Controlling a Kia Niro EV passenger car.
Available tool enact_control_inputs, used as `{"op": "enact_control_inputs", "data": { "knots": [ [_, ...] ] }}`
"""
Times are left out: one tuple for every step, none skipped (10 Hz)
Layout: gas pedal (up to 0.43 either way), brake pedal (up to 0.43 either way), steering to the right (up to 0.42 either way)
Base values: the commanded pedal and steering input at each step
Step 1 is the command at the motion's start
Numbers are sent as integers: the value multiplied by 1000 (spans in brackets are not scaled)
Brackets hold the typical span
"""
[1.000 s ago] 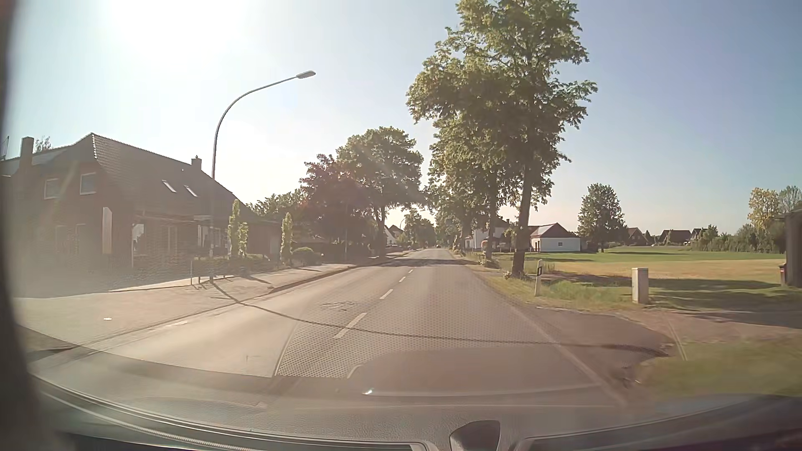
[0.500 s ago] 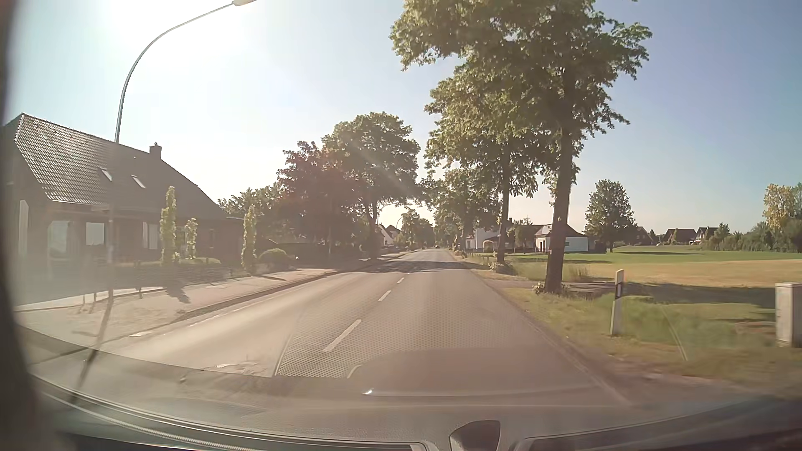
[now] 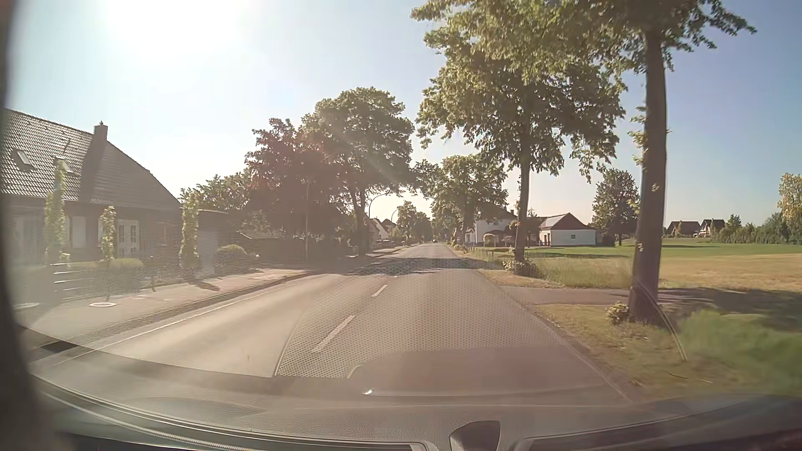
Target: Follow the waypoints while adhering to traffic rules and regulations
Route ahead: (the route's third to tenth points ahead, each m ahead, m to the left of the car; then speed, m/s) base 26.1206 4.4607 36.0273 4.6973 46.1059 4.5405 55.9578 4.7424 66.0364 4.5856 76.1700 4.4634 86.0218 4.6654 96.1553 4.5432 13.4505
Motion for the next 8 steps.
{"op": "enact_control_inputs", "data": {
  "knots": [
    [0,6,6],
    [0,6,5],
    [0,6,4],
    [0,6,4],
    [0,6,3],
    [0,6,1],
    [0,6,1],
    [0,6,1]
  ]
}}
